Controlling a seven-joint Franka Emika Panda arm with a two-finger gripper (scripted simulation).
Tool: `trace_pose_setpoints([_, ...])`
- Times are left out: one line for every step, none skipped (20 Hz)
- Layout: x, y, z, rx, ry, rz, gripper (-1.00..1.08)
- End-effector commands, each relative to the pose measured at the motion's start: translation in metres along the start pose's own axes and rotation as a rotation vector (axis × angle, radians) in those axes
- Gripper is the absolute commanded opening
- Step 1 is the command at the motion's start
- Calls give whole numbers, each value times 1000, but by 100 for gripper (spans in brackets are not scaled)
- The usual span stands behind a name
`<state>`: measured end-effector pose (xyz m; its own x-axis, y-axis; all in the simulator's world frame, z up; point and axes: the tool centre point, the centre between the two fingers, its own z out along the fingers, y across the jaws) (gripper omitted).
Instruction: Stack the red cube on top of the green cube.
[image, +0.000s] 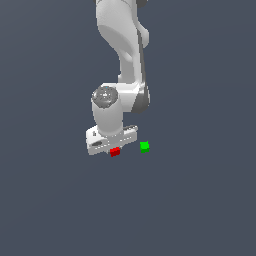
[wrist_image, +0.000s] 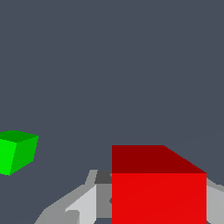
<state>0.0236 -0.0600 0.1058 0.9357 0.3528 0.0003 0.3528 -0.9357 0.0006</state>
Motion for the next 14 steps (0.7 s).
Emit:
trace_pose_setpoints([-1,-22,6,0,1,-1,-100])
trace_pose_setpoints([-2,-31,8,0,1,-1,-100])
trace_pose_setpoints([-3,-42,11,0,1,-1,-100])
trace_pose_setpoints([-3,-52,14,0,1,-1,-100])
trace_pose_setpoints([-4,-63,17,0,1,-1,-100])
trace_pose_setpoints([-4,-73,20,0,1,-1,-100])
trace_pose_setpoints([-5,-82,23,1,0,-2,-100])
trace_pose_setpoints([-5,-92,25,1,0,-2,-100])
trace_pose_setpoints([-6,-101,28,1,0,-2,-100])
trace_pose_setpoints([-6,-109,30,1,0,-2,-100])
trace_pose_setpoints([-6,-117,33,1,0,-2,-100])
trace_pose_setpoints([-6,-124,35,1,0,-2,-100])
trace_pose_setpoints([-7,-130,36,1,0,-2,-100])
trace_pose_setpoints([-7,-136,38,1,0,-2,-100])
